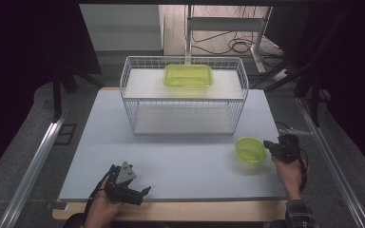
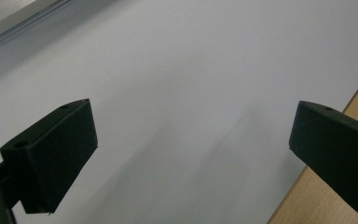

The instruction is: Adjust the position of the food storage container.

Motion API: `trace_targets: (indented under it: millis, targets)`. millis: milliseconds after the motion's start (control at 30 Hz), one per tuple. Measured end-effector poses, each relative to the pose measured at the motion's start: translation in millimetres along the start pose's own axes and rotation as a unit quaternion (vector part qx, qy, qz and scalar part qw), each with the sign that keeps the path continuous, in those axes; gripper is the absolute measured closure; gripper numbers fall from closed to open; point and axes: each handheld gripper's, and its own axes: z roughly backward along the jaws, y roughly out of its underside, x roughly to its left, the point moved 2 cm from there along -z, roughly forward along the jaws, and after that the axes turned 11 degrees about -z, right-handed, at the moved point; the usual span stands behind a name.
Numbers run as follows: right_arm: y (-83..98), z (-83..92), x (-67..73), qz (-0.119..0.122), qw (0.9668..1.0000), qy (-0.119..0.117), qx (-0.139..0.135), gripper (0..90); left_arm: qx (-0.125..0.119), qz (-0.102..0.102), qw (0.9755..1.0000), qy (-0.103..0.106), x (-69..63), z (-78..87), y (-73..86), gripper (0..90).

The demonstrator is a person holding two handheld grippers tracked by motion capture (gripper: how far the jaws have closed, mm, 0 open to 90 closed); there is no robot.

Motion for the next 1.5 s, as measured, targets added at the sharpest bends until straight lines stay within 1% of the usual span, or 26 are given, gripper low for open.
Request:
trace_targets:
  millis: [133, 233, 267, 333, 367, 400, 433, 567, 600, 667, 733, 800, 833, 867, 900, 933, 967, 1033, 1100, 1167, 1200, 1267, 1367, 1433, 1467, 1500]
  targets:
    - [2.0, -0.2, 4.6, -0.002, 1.0, -0.007, 0.006, 88.9, 0.001, 0.0, 1.0, 0.0, -0.2, -0.2, 0.0, 0.6]
    - [3.9, -0.9, 10.9, 0.001, 0.9998, -0.015, 0.01, 88.9, 0.001, -0.001, 1.0, 0.0, -0.3, -0.3, 0.0, 0.6]
    - [3.9, -0.9, 10.9, 0.001, 0.9998, -0.015, 0.01, 88.9, 0.001, -0.001, 1.0, 0.0, -0.3, -0.3, 0.0, 0.5]
    - [5.6, -0.9, 16.0, 0.002, 0.9997, -0.021, 0.015, 88.9, 0.001, -0.001, 1.0, 0.001, -0.4, -0.2, -0.1, 0.5]
    - [7.4, -1.4, 21.2, 0.003, 0.9995, -0.027, 0.018, 88.9, 0.001, -0.001, 1.0, 0.001, -0.4, -0.2, -0.1, 0.5]
    - [7.4, -1.4, 21.2, 0.003, 0.9995, -0.027, 0.018, 88.9, 0.001, -0.001, 1.0, 0.001, -0.4, -0.2, -0.1, 0.5]
    - [8.9, -1.8, 26.1, 0.004, 0.9992, -0.032, 0.022, 88.9, 0.0, -0.001, 1.0, 0.001, -0.5, -0.2, -0.2, 0.5]
    - [12.3, -3.6, 37.1, 0.006, 0.9984, -0.048, 0.03, 88.9, 0.001, -0.002, 1.0, 0.002, -0.8, -0.6, -0.2, 0.5]
    - [12.3, -3.6, 37.1, 0.006, 0.9984, -0.048, 0.03, 88.9, 0.001, -0.002, 1.0, 0.002, -0.8, -0.6, -0.2, 0.5]
    - [13.8, -5.4, 44.5, 0.007, 0.9978, -0.057, 0.033, 88.9, 0.001, -0.002, 1.0, 0.002, -1.1, -0.6, -0.4, 0.5]
    - [14.4, -6.0, 46.6, 0.009, 0.9976, -0.06, 0.035, 88.8, 0.002, -0.003, 1.0, 0.002, -1.1, -0.7, -0.4, 0.5]
    - [16.5, -7.5, 54.4, 0.008, 0.9967, -0.07, 0.04, 88.9, 0.002, -0.003, 1.0, 0.002, -1.1, -1.0, -0.3, 0.5]
    - [16.5, -7.5, 54.4, 0.008, 0.9967, -0.07, 0.04, 88.9, 0.002, -0.003, 1.0, 0.002, -1.1, -1.0, -0.3, 0.5]
    - [17.1, -8.2, 56.8, 0.011, 0.9964, -0.074, 0.041, 88.9, 0.003, -0.003, 1.0, 0.002, -1.2, -1.0, -0.4, 0.5]
    - [18.6, -9.1, 62.4, 0.014, 0.9956, -0.081, 0.044, 88.8, 0.003, -0.004, 1.0, 0.003, -1.3, -1.1, -0.3, 0.5]
    - [18.6, -9.1, 62.4, 0.014, 0.9956, -0.081, 0.044, 88.8, 0.003, -0.004, 1.0, 0.003, -1.3, -1.1, -0.3, 0.6]
    - [19.4, -9.5, 65.5, 0.012, 0.9952, -0.084, 0.047, 88.9, 0.003, -0.004, 1.0, 0.003, -1.4, -1.2, -0.3, 0.6]
    - [21.9, -11.4, 74.0, 0.013, 0.9937, -0.098, 0.053, 88.9, 0.003, -0.004, 1.0, 0.004, -1.5, -1.3, -0.4, 0.5]
    - [22.6, -12.2, 77.0, 0.014, 0.9931, -0.102, 0.055, 88.9, 0.004, -0.004, 1.0, 0.004, -1.5, -1.4, -0.3, 0.5]
    - [24.1, -14.0, 83.3, 0.02, 0.9921, -0.11, 0.058, 88.8, 0.004, -0.005, 1.0, 0.004, -1.6, -1.6, -0.3, 0.5]
    - [25.5, -15.9, 89.5, 0.023, 0.9908, -0.119, 0.061, 88.9, 0.005, -0.005, 1.0, 0.004, -1.8, -1.8, -0.4, 0.5]
    - [26.7, -17.8, 95.6, 0.028, 0.9896, -0.126, 0.063, 88.9, 0.005, -0.006, 1.0, 0.004, -2.0, -1.9, -0.4, 0.5]
    - [26.7, -19.0, 100.0, 0.037, 0.989, -0.128, 0.064, 88.4, 0.006, -0.008, 0.9999, 0.005, -2.1, -1.8, -0.4, 0.5]
    - [26.8, -19.7, 97.3, 0.042, 0.9903, -0.117, 0.062, 87.8, 0.006, -0.007, 0.9999, 0.006, -2.2, -1.8, -0.3, 0.6]
    - [26.8, -19.7, 97.3, 0.042, 0.9903, -0.117, 0.062, 87.8, 0.006, -0.007, 0.9999, 0.006, -2.2, -1.8, -0.3, 0.5]
    - [27.6, -19.4, 93.2, 0.042, 0.9914, -0.106, 0.065, 87.9, 0.006, -0.007, 0.9999, 0.005, -2.1, -1.8, -0.3, 0.5]
